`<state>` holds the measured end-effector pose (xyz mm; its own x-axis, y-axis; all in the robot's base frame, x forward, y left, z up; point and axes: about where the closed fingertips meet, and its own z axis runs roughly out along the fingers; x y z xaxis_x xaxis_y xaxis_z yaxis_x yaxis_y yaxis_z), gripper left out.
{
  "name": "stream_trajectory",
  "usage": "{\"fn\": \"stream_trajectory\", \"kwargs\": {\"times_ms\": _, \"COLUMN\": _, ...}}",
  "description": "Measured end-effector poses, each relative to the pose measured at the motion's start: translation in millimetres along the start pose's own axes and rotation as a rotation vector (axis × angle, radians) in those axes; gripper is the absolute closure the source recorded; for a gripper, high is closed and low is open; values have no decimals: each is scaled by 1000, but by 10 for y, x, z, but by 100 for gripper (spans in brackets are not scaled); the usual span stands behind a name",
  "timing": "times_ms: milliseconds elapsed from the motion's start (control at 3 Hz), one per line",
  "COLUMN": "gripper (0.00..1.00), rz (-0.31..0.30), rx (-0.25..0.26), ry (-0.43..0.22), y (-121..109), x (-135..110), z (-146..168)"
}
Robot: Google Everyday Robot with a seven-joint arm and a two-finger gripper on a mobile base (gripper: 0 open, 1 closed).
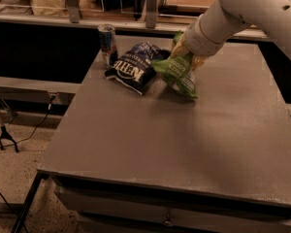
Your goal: Move green rice chip bag near blue chip bag
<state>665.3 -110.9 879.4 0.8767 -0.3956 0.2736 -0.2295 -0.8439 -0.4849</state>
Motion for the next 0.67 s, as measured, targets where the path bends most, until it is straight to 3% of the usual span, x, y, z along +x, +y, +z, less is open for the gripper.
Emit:
{"fn": "stream_trajectory", "kwargs": {"times_ms": 333, "gripper": 11, "rz": -2, "rx": -1, "ry": -5, "y": -4, "x": -15, "z": 27}}
{"fn": "stream_trajectory", "kwargs": {"times_ms": 667, "gripper": 0, "rz": -2, "rx": -2, "ry": -8, "y": -7, "x": -23, "z": 43}}
